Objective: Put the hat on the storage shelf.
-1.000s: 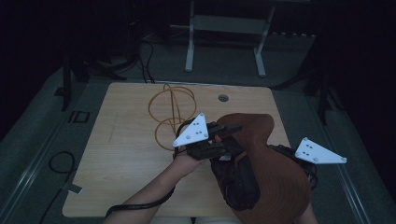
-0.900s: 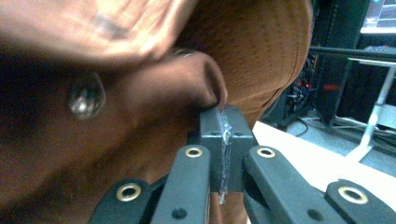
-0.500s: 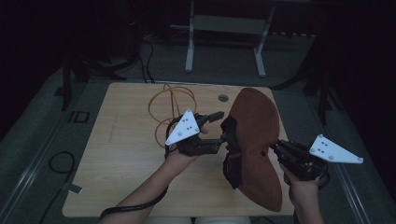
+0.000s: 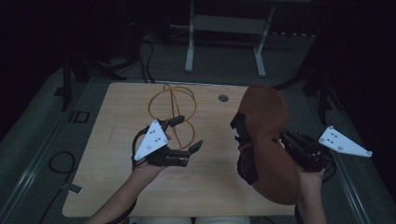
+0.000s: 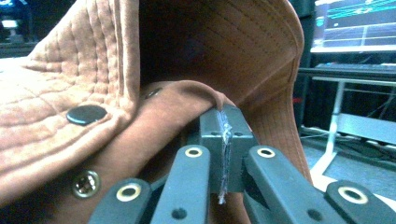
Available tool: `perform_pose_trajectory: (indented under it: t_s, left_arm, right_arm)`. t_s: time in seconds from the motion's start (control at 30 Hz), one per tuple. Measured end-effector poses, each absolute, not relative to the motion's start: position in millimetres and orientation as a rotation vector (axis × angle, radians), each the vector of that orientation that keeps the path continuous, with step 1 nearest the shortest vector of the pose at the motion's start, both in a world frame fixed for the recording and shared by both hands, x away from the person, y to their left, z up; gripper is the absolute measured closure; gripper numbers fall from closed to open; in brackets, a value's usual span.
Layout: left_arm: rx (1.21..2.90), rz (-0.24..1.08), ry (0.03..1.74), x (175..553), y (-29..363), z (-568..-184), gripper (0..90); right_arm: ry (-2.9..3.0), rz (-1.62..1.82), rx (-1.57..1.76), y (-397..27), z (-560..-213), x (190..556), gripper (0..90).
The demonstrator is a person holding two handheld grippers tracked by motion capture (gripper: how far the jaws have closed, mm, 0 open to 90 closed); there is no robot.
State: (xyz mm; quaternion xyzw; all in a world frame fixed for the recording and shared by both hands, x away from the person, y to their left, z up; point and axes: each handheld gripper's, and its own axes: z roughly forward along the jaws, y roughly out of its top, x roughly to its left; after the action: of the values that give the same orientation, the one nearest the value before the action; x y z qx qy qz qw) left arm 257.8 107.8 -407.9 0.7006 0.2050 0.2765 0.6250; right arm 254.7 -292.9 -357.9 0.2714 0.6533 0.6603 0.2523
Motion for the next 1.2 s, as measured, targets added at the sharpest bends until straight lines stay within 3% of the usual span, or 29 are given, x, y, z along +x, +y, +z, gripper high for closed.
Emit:
perform_pose_trajectory:
  t_s: [0.2,0.8,1.13,1.2]
  left_arm:
    - [1.649,0.639,0.575,255,138,-431,2.7]
    - [1.719,0.708,0.802,225,196,-522,2.7]
    - [1.644,0.735,0.895,212,212,-544,2.8]
    - [1.632,0.735,0.902,208,214,-547,2.8]
  right_arm:
    - [1.755,1.779,0.761,-288,-347,274,89.4]
    - [1.77,1.705,0.795,-242,-315,341,89.4]
    - [1.777,1.709,0.83,-213,-305,374,89.4]
    - [1.79,1.697,0.83,-191,-299,389,89.4]
